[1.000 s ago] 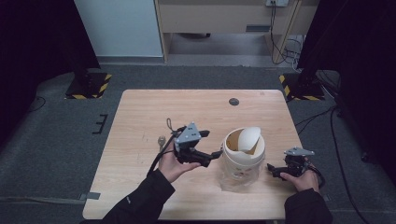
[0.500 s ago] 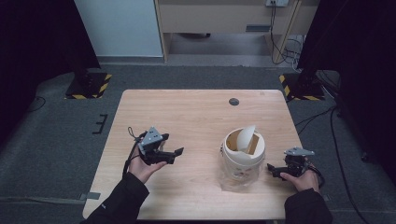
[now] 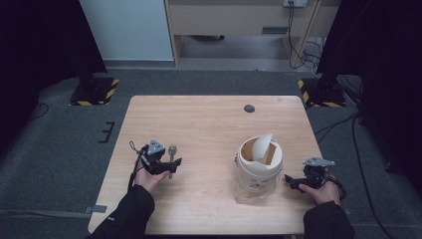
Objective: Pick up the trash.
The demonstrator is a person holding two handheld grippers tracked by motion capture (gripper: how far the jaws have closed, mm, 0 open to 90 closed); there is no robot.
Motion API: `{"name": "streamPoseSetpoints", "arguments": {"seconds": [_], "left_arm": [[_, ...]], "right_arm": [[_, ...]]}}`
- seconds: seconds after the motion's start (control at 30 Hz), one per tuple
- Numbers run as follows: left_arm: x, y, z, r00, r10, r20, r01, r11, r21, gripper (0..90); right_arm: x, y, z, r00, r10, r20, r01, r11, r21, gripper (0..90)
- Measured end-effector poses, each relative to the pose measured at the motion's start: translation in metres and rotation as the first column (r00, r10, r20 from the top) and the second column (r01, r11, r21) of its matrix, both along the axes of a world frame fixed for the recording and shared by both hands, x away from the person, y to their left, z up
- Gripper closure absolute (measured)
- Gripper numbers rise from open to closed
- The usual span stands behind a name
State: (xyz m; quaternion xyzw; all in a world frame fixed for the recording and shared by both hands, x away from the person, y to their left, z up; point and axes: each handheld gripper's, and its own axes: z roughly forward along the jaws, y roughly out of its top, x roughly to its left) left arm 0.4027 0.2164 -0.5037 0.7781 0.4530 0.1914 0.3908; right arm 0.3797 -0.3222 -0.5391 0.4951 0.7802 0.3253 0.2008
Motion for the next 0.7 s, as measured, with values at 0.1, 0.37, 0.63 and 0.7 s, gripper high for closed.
{"name": "streamPoseSetpoints", "arguments": {"seconds": [0.1, 0.37, 0.63, 0.7], "left_arm": [[0.004, 0.002, -0.008, 0.9997, 0.013, -0.021, -0.013, 0.9999, 0.011, 24.0], [0.012, 0.005, -0.019, 0.9955, 0.064, -0.07, -0.061, 0.9976, 0.032, 33.7], [0.013, 0.005, -0.022, 0.9896, 0.086, -0.115, -0.083, 0.9961, 0.03, 51.1], [0.013, 0.005, -0.022, 0.9892, 0.09, -0.116, -0.087, 0.9957, 0.03, 55.5]], "right_arm": [[0.0, 0.0, 0.0, 1.0, 0.0, 0.0, 0.0, 1.0, 0.0, 0.8], [0.0, 0.0, 0.0, 1.0, 0.0, 0.0, 0.0, 1.0, 0.0, 0.7], [0.0, 0.0, 0.0, 1.0, 0.0, 0.001, 0.0, 1.0, 0.0, 0.8], [0.0, 0.0, 0.0, 1.0, 0.0, 0.0, 0.0, 1.0, 0.0, 0.8]]}}
